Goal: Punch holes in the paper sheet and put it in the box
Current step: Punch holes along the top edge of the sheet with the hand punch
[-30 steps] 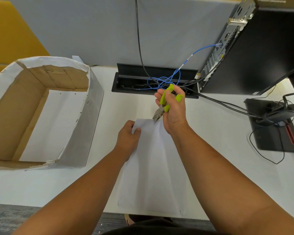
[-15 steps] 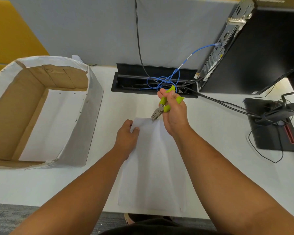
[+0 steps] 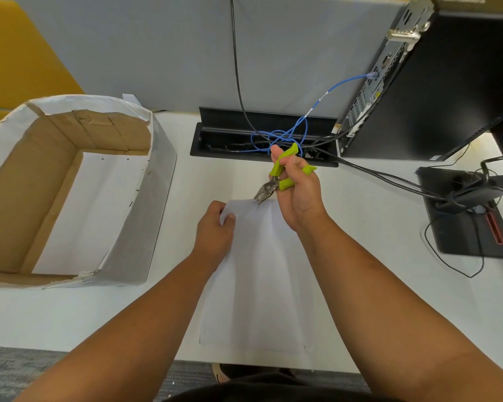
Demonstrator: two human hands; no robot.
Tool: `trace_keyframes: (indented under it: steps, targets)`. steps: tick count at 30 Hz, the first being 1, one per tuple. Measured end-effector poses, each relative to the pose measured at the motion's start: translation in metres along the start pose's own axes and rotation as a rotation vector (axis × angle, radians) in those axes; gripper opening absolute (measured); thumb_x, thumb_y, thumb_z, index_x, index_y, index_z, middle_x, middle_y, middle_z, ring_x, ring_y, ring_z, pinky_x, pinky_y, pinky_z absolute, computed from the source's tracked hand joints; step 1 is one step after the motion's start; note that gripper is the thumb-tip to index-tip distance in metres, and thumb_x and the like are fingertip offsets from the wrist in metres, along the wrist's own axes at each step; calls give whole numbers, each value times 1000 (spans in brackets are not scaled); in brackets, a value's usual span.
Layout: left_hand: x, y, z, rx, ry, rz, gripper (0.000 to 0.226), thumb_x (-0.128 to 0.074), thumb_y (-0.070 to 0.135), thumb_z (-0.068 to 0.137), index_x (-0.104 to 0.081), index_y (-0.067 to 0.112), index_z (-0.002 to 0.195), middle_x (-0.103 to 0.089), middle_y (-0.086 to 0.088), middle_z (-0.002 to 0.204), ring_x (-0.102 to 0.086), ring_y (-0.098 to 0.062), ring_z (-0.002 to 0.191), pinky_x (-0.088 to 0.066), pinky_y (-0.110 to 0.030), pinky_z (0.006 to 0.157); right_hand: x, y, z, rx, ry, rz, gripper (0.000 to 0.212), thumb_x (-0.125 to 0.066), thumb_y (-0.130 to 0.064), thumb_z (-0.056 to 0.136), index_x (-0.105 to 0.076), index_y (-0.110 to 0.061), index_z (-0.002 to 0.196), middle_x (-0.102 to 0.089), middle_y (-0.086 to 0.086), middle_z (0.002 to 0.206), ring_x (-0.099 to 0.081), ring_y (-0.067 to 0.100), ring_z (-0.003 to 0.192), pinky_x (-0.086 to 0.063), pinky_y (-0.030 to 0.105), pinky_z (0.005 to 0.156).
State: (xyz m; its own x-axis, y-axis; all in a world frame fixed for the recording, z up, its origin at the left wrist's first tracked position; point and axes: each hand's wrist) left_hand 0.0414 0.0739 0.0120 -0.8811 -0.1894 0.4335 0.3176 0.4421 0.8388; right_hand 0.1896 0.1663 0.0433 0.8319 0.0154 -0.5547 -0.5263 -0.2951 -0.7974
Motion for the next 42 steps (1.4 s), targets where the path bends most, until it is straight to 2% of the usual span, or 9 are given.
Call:
trace_keyframes:
  steps: [9, 13, 17, 20, 22, 25, 27, 33, 42]
  targets:
    - [-2, 1, -1, 0, -16, 3, 16, -45, 22, 100, -49, 16, 115, -58, -2, 109, -57, -22, 97, -50, -32, 84, -3, -2, 0, 27, 134, -16, 33, -52, -18, 100, -56, 0, 128, -63, 9, 129, -60, 23, 123, -43, 45, 108]
    - [-3, 1, -1, 8, -20, 13, 18, -45, 24, 100, -47, 17, 116, -55, 0, 109, -55, -20, 96, -47, -29, 81, -8, -6, -3, 2, 90, -143, 37, -67, -5, 87, -58, -24, 118, -55, 2, 122, -56, 29, 119, -52, 42, 93]
    - [-4, 0, 1, 15, -21, -2, 18, -46, 25, 100, -48, 18, 116, -55, 0, 109, -56, -21, 98, -46, -30, 82, -10, -9, -1, -29, 128, -436, 63, -60, -23, 96, -26, -41, 145, -50, -1, 126, -55, 16, 97, -48, 30, 77]
    - [-4, 0, 1, 19, -18, -12, 18, -46, 24, 100, -48, 17, 116, -56, -1, 108, -57, -21, 97, -47, -30, 82, -7, -7, 2, -186, 140, -407, 71, -50, -43, 99, -5, -39, 154, -42, -4, 141, -51, 13, 109, -45, 31, 91]
    - [-4, 0, 1, 19, -22, -19, 19, -46, 24, 100, -48, 16, 117, -56, -1, 108, -56, -21, 97, -47, -30, 80, -3, -4, 3, -235, 167, -453, 62, -47, -41, 101, -17, -32, 155, -45, -3, 135, -49, 15, 113, -42, 34, 98]
    - [-3, -1, 2, 21, -22, -16, 20, -46, 25, 99, -48, 16, 117, -56, -1, 109, -56, -21, 97, -48, -31, 82, -1, -2, 1, -203, 254, -580, 34, -50, -29, 101, -56, -9, 127, -57, 2, 90, -54, 16, 81, -47, 32, 74]
    - [-3, -2, 2, 23, -20, -56, 19, -47, 23, 99, -50, 16, 116, -58, -3, 108, -57, -23, 97, -50, -32, 83, -1, -2, 0, -189, 285, -559, 22, -51, -25, 100, -60, -6, 105, -53, 4, 78, -53, 17, 73, -50, 30, 65]
    - [-4, -3, 3, 37, -6, -81, 17, -48, 22, 98, -49, 19, 115, -57, 0, 107, -57, -21, 96, -47, -29, 78, -5, -9, -3, -309, 215, -394, 26, -47, -32, 102, -44, -19, 125, -63, 11, 111, -74, 31, 92, -61, 53, 72]
    - [-3, -1, 2, 33, 1, -87, 22, -47, 22, 98, -49, 18, 119, -59, 0, 109, -58, -20, 96, -48, -29, 78, 2, -9, -6, -351, 176, -344, 30, -62, -24, 95, -47, -21, 121, -67, 11, 110, -57, 17, 78, -47, 29, 65]
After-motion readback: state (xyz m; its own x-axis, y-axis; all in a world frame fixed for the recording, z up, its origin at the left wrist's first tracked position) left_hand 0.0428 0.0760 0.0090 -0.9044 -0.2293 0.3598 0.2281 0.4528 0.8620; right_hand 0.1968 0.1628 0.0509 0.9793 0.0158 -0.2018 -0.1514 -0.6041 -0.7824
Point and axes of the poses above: each hand's wrist, its own z-axis towards the middle knuckle, its own x-axis out of the back of the hand, y = z × x
